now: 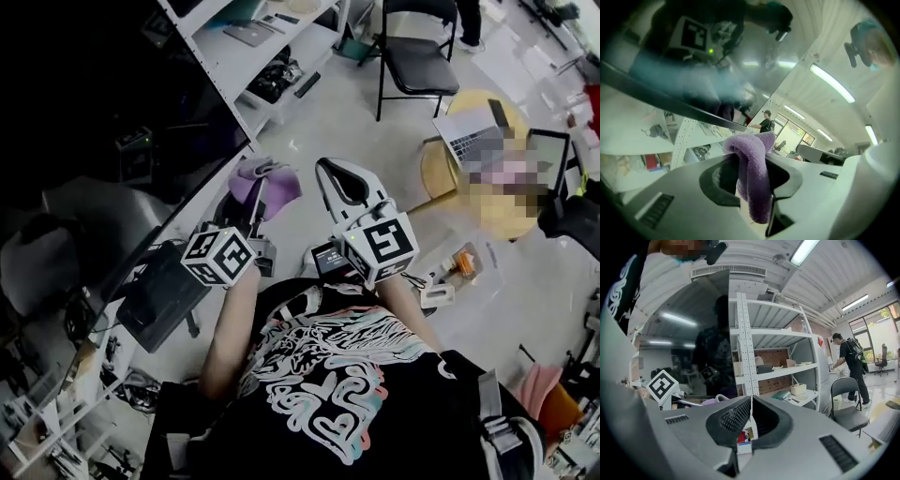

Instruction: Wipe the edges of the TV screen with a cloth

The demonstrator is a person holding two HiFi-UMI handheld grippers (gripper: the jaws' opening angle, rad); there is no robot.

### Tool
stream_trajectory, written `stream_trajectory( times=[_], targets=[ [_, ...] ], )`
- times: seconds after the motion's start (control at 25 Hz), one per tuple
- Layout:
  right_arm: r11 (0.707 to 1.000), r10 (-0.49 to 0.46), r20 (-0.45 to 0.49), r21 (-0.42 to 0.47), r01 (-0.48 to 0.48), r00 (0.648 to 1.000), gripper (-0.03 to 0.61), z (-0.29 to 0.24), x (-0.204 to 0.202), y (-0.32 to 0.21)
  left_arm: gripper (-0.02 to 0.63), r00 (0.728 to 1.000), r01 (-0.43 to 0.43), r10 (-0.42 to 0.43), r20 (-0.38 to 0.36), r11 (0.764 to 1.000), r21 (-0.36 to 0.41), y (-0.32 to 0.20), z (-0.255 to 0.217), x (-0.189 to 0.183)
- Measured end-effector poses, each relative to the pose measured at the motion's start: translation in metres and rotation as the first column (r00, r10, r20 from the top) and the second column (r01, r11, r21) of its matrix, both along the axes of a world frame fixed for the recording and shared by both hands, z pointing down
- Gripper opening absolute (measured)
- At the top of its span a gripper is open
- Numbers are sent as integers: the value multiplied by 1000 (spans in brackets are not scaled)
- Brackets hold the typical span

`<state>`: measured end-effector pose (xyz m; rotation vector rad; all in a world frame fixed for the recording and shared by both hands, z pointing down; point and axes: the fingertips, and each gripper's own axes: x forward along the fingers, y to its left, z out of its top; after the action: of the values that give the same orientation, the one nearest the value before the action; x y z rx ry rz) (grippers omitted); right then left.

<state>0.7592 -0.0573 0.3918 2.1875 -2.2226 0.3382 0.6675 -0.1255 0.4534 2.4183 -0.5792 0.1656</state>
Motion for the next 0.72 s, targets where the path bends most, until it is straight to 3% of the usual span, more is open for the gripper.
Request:
stream_trajectory(
  times=[0.16,0.32,0.72],
  targets=[
    [999,-35,1,-12,35,999,34,4,-9,-3,132,994,13,-31,101,984,175,6,-6,-26],
    [998,-64,-19,-13,64,998,34,3,-29,-2,132,984,41,-89,154,955,295,12,-19,-66],
    [974,-223,-41,-47,221,974,34,14,-126,23,132,946,221,-302,122,870,441,48,-57,-194]
  ],
)
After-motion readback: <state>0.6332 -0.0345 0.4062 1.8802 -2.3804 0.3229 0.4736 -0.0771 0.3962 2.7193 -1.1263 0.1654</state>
